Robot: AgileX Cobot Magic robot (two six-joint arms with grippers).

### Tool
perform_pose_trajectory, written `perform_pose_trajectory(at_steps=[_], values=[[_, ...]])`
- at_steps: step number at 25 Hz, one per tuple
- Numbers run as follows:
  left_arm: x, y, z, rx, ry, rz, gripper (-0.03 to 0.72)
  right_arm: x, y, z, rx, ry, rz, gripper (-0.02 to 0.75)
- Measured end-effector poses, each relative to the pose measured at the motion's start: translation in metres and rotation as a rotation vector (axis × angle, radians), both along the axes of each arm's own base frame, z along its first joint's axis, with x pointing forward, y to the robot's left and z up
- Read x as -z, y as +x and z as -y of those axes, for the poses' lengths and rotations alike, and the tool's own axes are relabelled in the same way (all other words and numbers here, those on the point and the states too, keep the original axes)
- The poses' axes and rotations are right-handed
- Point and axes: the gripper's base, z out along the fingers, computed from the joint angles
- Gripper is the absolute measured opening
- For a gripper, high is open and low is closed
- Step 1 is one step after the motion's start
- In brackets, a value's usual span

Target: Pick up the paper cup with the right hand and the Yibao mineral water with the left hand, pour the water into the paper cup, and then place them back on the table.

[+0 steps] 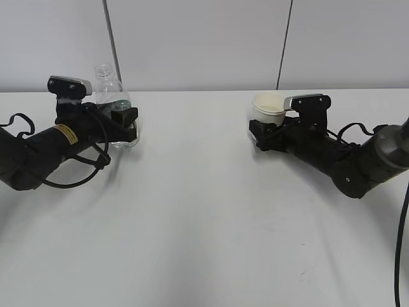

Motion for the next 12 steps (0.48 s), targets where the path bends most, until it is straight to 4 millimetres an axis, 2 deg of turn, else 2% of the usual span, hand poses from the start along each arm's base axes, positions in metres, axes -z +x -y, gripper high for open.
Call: perform_pose_trajectory(at_steps=[12], values=[[0.0001,0.0000,0.0000,0.000,0.000,-0.001,0.347,-0.0004,0.0000,0.0002,0.005,0.012,-0.016,0.616]])
